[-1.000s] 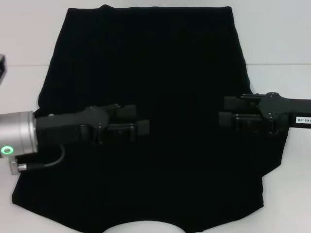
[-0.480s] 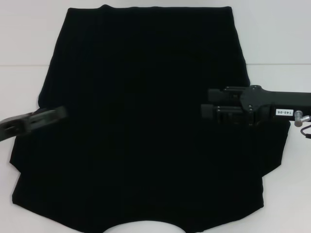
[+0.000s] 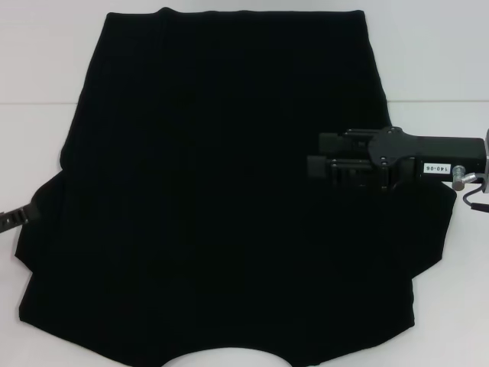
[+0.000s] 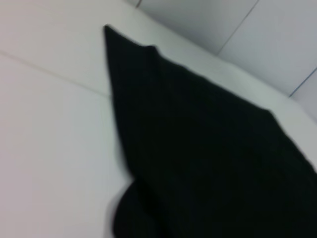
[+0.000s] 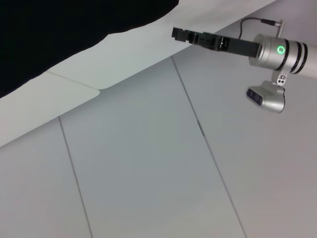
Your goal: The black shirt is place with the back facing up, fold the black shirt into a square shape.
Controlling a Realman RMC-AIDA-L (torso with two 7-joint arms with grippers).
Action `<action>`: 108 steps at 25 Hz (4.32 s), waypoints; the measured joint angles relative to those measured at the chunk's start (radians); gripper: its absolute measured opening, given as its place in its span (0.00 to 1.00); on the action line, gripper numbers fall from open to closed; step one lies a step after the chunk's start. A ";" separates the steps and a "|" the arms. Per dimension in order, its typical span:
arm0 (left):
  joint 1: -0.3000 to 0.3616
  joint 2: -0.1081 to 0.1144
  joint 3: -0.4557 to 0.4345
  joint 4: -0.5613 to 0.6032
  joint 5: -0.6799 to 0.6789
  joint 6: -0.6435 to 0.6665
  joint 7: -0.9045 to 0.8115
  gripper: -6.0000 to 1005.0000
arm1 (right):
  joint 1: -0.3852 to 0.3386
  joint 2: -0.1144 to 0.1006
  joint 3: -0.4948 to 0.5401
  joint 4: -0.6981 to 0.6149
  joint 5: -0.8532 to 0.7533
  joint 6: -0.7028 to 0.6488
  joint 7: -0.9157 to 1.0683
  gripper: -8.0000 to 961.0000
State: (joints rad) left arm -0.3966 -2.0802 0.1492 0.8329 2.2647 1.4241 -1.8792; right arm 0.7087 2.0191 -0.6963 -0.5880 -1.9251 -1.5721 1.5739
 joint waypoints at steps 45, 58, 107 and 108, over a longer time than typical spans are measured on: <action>-0.044 -0.002 0.123 -0.035 0.141 -0.124 -0.048 0.81 | -0.003 0.001 0.009 -0.004 0.002 0.009 0.001 0.73; -0.051 -0.001 0.139 -0.034 0.147 -0.140 -0.054 0.34 | -0.008 0.002 0.011 -0.004 0.003 0.009 0.001 0.73; 0.008 -0.003 -0.065 -0.021 0.082 -0.156 -0.046 0.01 | -0.003 0.012 0.023 -0.006 0.026 0.030 -0.015 0.73; 0.009 -0.003 -0.066 -0.021 0.080 -0.156 -0.046 0.01 | -0.004 0.012 0.023 -0.006 0.026 0.030 -0.015 0.73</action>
State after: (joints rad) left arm -0.3878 -2.0832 0.0830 0.8121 2.3451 1.2686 -1.9251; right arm 0.7052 2.0308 -0.6734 -0.5940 -1.8989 -1.5416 1.5585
